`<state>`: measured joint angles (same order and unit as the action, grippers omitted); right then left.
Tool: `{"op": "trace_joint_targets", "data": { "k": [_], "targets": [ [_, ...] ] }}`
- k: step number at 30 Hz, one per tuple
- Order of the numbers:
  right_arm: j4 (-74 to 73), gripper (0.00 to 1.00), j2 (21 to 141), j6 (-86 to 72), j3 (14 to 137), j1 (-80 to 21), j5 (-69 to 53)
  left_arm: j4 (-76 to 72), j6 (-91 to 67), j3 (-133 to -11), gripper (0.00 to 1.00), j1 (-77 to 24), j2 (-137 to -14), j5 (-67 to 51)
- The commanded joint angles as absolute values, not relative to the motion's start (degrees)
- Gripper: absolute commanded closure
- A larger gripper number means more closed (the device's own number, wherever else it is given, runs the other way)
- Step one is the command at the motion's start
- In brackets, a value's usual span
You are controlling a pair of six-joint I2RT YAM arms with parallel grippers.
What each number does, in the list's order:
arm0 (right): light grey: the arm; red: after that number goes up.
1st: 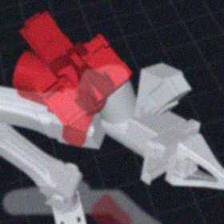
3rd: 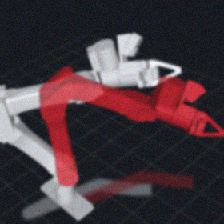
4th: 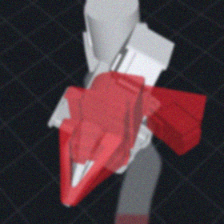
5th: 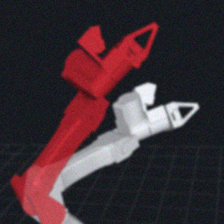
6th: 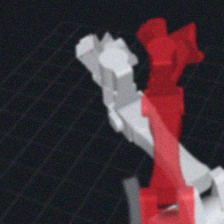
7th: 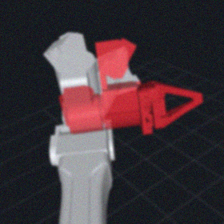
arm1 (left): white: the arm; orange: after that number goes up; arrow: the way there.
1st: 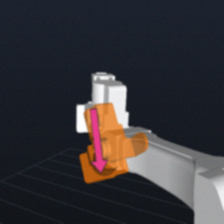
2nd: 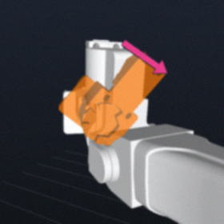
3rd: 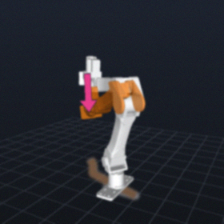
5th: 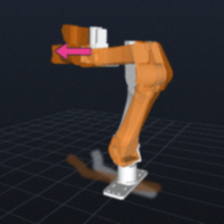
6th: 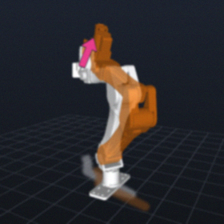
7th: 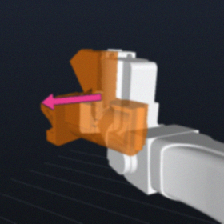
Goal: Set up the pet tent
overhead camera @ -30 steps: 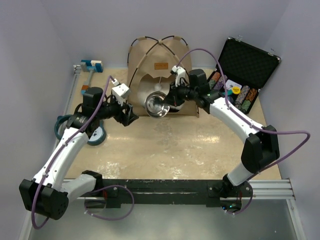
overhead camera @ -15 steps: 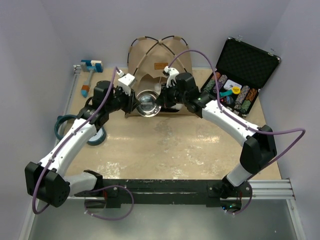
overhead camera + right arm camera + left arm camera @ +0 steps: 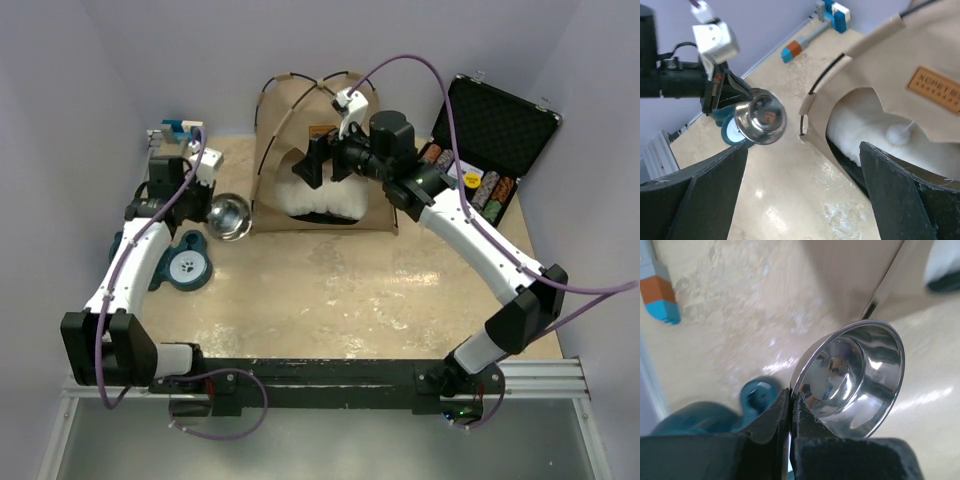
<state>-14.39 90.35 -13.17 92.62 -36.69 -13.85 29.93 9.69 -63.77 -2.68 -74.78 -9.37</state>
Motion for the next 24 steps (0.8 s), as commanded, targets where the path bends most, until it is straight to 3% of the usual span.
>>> {"op": "trace_joint_targets", "data": {
  "k": [1, 5, 10, 16, 21, 24],
  "targets": [
    [-16.96, 0.01, 87.01, -4.41, 95.01, -36.65, -19.06, 42.70, 36.43, -67.84, 1.00, 10.41, -76.54, -11.94],
    [-18.28, 0.02, 86.75, -1.76, 94.84, -36.65, -27.05, 51.05, 53.66, -74.34, 1.00, 21.77, -84.44, -10.90],
    [-18.89, 0.02, 87.98, -1.58, 94.57, -36.65, -32.59, 53.86, 69.31, -81.72, 1.00, 28.64, -92.09, -9.05],
    [-18.54, 0.01, 88.50, -2.37, 92.90, -36.65, -36.65, 54.75, 77.42, -88.49, 1.00, 29.88, -99.22, -9.67],
    [-19.07, 0.01, 88.42, -1.84, 93.34, -36.65, -36.47, 67.21, 80.15, -100.00, 1.00, 29.88, -103.71, -14.85],
    [-18.46, 0.01, 88.42, -2.20, 93.08, -36.65, -36.56, 66.20, 84.01, -97.67, 1.00, 30.06, -102.66, -11.62]
  ]
}}
